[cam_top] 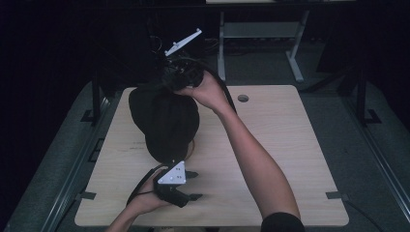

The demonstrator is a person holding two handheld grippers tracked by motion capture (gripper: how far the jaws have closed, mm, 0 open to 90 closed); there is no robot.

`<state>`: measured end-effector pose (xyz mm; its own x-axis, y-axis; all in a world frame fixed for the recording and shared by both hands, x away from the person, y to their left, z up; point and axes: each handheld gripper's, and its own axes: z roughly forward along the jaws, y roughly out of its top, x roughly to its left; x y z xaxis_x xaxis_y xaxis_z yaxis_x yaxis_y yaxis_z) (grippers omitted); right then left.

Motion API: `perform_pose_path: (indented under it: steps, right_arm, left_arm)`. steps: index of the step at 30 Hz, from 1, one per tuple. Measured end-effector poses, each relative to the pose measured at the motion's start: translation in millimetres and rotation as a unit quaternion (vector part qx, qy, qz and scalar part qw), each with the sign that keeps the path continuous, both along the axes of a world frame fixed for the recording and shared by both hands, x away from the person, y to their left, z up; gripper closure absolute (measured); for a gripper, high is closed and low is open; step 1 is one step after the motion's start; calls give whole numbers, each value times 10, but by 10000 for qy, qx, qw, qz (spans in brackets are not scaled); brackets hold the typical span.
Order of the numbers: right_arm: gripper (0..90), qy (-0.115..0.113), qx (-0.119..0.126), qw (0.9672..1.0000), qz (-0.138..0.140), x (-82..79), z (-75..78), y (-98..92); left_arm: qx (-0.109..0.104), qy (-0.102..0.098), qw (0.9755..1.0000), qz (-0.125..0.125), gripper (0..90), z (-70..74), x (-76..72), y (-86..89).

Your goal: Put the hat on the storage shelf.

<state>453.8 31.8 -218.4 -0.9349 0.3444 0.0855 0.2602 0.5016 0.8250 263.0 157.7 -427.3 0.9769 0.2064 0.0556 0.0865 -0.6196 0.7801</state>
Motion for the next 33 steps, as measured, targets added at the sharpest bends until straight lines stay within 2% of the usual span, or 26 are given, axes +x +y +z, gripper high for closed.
perform_pose_path:
  steps: [7,12,22,29,33]
  right_arm:
    - [412,-34,190,9998,-75,-28,41,-207]
    - [393,28,294,9994,-162,-47,44,-356]
    - [363,45,323,9991,-287,-133,44,-602]
    - [341,83,347,9984,-448,-200,19,-817]
    - [337,101,364,9979,-525,-224,0,-906]
  left_arm:
    - [16,34,10000,43,324,-4,12,20]
    - [32,60,10000,45,324,-13,15,18]
    - [83,49,9999,36,315,-28,25,14]
    - [-35,159,9998,90,308,-36,24,13]
    - [-13,156,9999,72,306,-51,31,8]
